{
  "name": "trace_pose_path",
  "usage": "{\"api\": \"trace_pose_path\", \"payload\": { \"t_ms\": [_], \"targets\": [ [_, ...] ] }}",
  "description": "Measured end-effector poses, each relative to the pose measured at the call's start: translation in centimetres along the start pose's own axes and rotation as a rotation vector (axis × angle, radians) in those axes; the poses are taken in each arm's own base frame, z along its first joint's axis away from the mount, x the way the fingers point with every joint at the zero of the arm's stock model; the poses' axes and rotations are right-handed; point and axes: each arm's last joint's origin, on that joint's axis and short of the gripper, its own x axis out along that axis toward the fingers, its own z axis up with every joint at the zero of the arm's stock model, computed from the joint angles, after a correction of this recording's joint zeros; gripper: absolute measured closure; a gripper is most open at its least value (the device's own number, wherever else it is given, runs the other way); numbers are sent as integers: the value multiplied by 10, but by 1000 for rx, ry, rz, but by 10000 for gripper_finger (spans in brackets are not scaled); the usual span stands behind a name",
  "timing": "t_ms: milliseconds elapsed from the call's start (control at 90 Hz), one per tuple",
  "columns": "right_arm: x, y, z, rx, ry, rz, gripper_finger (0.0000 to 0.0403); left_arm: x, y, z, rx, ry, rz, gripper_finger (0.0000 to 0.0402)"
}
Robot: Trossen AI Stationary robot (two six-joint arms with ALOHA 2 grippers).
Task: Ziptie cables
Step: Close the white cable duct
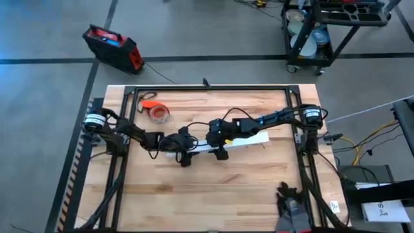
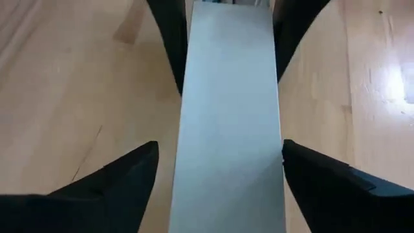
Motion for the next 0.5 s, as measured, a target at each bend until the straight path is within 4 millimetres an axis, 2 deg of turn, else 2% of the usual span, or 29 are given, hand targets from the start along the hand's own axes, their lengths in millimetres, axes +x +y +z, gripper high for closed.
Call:
{"api": "trace_pose_path", "payload": {
  "t_ms": [233,411,500],
  "targets": [
    [0,0,-2,5,8,-1,109,-26,3,16,-3,8,-16,134],
    [1,1,-6,8,26,2,129,-57,7,9,-57,201,-32,134],
    [0,0,-7,7,25,-1,134,-68,8,6,-94,225,-30,141]
  ]
}}
